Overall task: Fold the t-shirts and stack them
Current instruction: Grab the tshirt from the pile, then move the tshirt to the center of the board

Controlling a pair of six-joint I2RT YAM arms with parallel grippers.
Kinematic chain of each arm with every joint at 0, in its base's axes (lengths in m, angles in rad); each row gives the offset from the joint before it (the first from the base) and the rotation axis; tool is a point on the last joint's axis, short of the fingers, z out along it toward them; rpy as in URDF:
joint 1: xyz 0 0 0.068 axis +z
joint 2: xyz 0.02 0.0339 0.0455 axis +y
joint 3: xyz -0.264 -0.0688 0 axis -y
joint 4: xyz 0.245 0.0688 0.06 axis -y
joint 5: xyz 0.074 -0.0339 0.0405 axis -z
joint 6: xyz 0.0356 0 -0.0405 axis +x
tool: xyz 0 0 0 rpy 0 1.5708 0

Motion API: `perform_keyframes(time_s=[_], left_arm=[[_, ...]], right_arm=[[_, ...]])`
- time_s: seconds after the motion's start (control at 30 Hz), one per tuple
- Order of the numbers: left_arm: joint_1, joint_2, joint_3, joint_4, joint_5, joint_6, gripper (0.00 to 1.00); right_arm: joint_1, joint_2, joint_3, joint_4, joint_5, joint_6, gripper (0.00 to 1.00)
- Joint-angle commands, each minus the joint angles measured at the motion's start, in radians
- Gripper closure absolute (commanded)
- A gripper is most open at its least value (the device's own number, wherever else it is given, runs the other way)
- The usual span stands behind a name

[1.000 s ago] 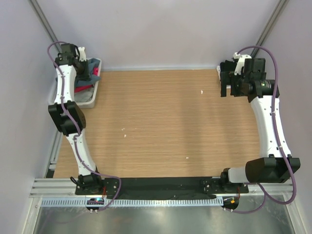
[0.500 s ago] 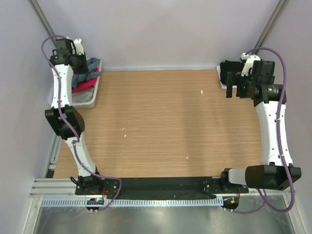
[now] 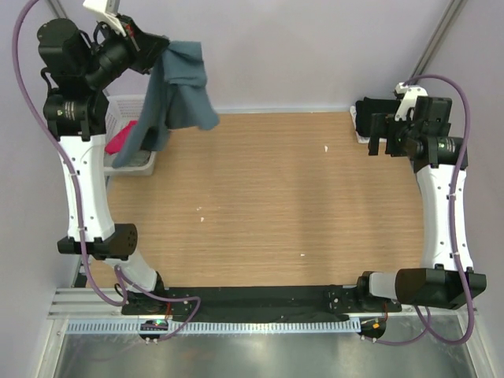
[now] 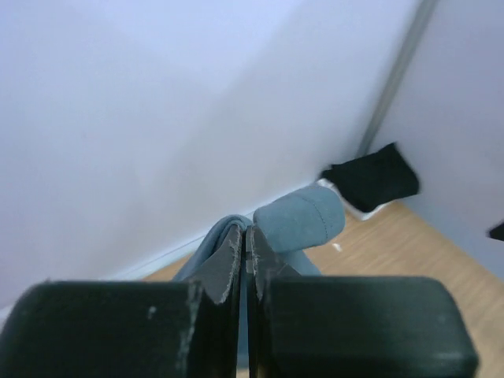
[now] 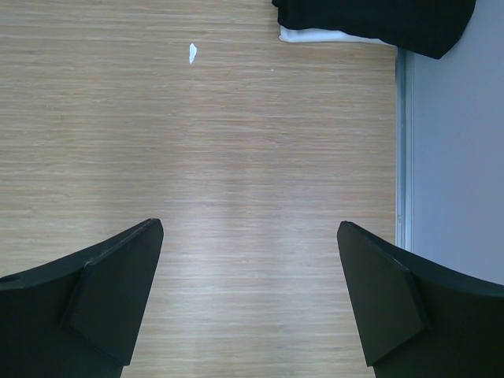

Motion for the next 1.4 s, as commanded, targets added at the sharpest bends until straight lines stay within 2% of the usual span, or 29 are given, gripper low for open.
perform_keyframes(time_s=[0.0, 0.27, 0.3, 0.33, 0.4, 0.43, 0.47, 0.5, 0.53, 0.57, 0.7, 0.77, 0.93, 1.13, 1.23, 1.37], left_arm=[[-0.024, -0.011, 0.046, 0.134, 0.18, -0.159, 1.0], [-0.07, -0.051, 0.04, 0.194, 0.258, -0.256, 1.0], [-0.072, -0.057, 0.025, 0.2, 0.266, -0.27, 0.97], [-0.071, -0.072, -0.027, 0.2, 0.267, -0.27, 0.79], [-0.071, -0.101, -0.119, 0.2, 0.255, -0.227, 0.35], [-0.071, -0.137, -0.218, 0.2, 0.248, -0.209, 0.32], [-0.071, -0.154, -0.265, 0.2, 0.226, -0.184, 0.29], [-0.069, -0.167, -0.311, 0.195, 0.217, -0.161, 0.21], [-0.063, -0.189, -0.357, 0.182, 0.208, -0.094, 0.19], [-0.058, -0.197, -0.415, 0.124, 0.153, -0.059, 0.18], [-0.037, -0.24, -0.596, 0.04, 0.007, 0.049, 0.16], [-0.028, -0.249, -0.692, -0.002, -0.03, 0.089, 0.17], [-0.026, -0.209, -0.82, -0.122, -0.093, 0.185, 0.22], [-0.028, -0.156, -1.001, -0.099, -0.177, 0.226, 0.24], [-0.028, -0.062, -0.997, -0.067, -0.176, 0.19, 0.24], [-0.034, 0.065, -0.872, -0.078, -0.09, 0.118, 0.24]], right_arm=[[-0.01, -0.036, 0.025, 0.04, -0.017, 0.001, 0.0], [-0.035, -0.054, 0.005, 0.041, -0.036, 0.008, 0.0], [-0.038, -0.057, 0.004, 0.04, -0.039, 0.01, 0.0], [-0.04, -0.059, 0.001, 0.04, -0.042, 0.011, 0.0], [-0.044, -0.062, -0.007, 0.037, -0.048, 0.013, 0.0], [-0.047, -0.065, -0.01, 0.035, -0.051, 0.013, 0.0], [-0.05, -0.071, -0.013, 0.034, -0.056, 0.007, 0.0], [-0.058, -0.08, -0.012, 0.008, -0.097, -0.01, 0.0], [-0.06, -0.086, -0.012, -0.012, -0.129, -0.031, 0.0], [-0.06, -0.093, -0.019, -0.029, -0.161, -0.05, 0.0], [-0.052, -0.082, -0.085, -0.193, -0.458, -0.11, 0.08], [-0.052, -0.048, -0.145, -0.203, -0.482, -0.09, 0.08], [-0.052, 0.06, -0.193, -0.166, -0.517, -0.053, 0.08], [-0.03, 0.269, -0.011, -0.166, -0.539, -0.049, 0.08], [-0.023, 0.355, 0.105, -0.123, -0.536, 0.002, 0.08], [-0.018, 0.407, 0.166, -0.118, -0.531, 0.002, 0.07]])
